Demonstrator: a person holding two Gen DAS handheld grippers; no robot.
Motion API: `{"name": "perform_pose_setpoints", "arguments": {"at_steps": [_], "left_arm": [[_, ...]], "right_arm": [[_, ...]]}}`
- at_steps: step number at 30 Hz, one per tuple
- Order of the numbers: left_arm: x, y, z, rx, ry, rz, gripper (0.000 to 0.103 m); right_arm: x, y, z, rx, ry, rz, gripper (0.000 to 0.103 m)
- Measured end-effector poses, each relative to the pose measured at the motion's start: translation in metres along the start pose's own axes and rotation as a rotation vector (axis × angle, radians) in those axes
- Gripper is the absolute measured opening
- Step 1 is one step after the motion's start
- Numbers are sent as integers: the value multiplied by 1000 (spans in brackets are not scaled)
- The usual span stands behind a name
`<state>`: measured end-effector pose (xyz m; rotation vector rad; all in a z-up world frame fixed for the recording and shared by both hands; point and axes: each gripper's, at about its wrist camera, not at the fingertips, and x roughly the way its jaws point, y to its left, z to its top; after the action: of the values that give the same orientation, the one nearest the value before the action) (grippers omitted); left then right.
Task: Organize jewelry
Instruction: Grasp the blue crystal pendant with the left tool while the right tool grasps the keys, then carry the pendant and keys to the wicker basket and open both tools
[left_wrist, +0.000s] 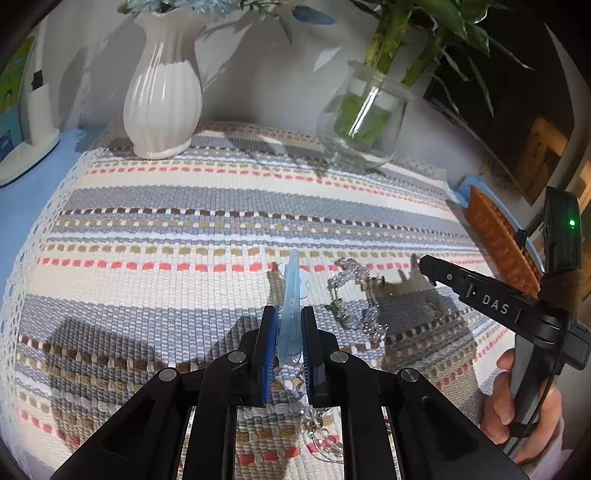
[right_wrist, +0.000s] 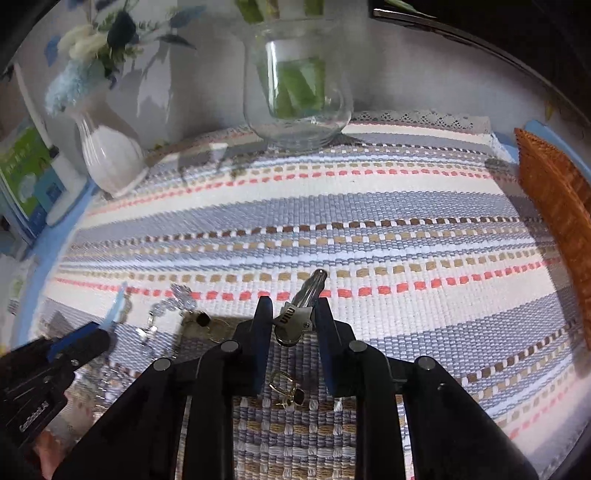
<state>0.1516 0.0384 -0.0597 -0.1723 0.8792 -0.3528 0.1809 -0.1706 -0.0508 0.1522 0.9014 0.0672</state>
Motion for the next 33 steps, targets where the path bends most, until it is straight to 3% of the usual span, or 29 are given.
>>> {"name": "perform_pose_setpoints", "arguments": {"at_steps": [4,12,19,26,33], "left_arm": [[0,-2,-1,13,1,-7,13],[-4,-6,-1,41,-18,-26,13],[-25,-32,-3,109,-51,-68,13],[-50,-96,11,195,-88,-156,13],[-43,-170,31,292,-81,-215,13]], "right_arm": [[-12,0,-2,-2,-58,23,25],[-27,26,-11,-114,-134,-34,25],[-58,-2,-24,-47,-151,97,25],[-100,-45,-33,3,-202,133,25],[-134,-90,-33,70,-264,134,25]]}}
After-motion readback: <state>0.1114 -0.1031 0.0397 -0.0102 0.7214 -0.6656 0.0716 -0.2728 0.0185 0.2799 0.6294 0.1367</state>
